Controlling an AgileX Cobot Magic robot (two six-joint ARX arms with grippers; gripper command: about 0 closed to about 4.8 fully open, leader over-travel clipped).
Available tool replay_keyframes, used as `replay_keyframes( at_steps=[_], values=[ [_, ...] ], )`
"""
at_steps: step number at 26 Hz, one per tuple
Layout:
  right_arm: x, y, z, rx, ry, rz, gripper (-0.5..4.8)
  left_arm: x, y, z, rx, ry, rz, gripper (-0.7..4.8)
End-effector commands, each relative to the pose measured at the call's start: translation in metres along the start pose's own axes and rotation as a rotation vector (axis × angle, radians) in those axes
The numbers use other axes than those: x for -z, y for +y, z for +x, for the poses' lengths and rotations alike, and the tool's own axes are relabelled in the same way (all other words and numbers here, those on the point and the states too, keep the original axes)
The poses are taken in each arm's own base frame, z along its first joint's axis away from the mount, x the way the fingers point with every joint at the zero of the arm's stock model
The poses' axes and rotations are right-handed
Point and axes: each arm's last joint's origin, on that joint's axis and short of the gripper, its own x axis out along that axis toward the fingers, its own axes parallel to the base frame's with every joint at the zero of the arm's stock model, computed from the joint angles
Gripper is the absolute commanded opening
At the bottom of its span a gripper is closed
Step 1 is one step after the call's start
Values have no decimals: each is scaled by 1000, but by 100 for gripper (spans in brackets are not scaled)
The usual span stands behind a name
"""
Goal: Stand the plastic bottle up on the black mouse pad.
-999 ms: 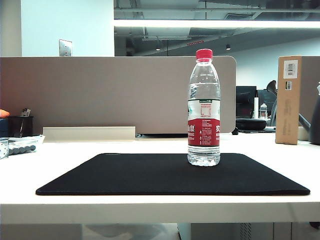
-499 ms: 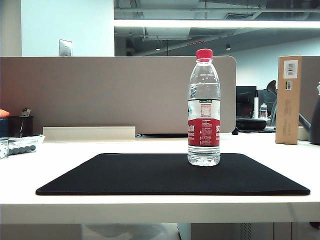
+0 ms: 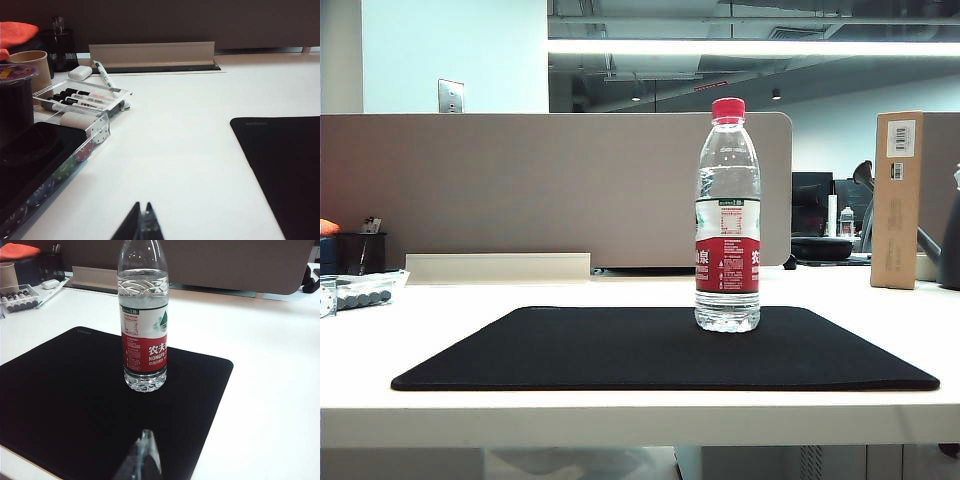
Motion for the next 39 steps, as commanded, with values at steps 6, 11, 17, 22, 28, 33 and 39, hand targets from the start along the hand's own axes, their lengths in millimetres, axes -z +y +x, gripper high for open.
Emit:
replay_keyframes(
  at_steps=[6, 11, 17, 22, 28, 33, 39],
  values=[
    [0, -11, 0, 106, -7, 5, -1, -3, 0, 0, -1, -24, -6, -4],
    [1, -24, -3, 252, -7, 13, -1, -3, 0, 0, -1, -24, -6, -4],
    [1, -34, -6, 359, -7, 19, -1, -3, 0, 0, -1, -24, -6, -4],
    [1, -38, -7, 400, -5, 22, -1, -3, 0, 0, -1, -24, -6, -4],
    [1, -39, -8, 414, -6, 22, -1, -3, 0, 0, -1, -24, -6, -4],
    [1, -41, -9, 433, -6, 23, -1, -3, 0, 0, -1, -23, -6, -4],
    [1, -41, -8, 430, -6, 23, -1, -3, 0, 0, -1, -24, -6, -4]
  ],
)
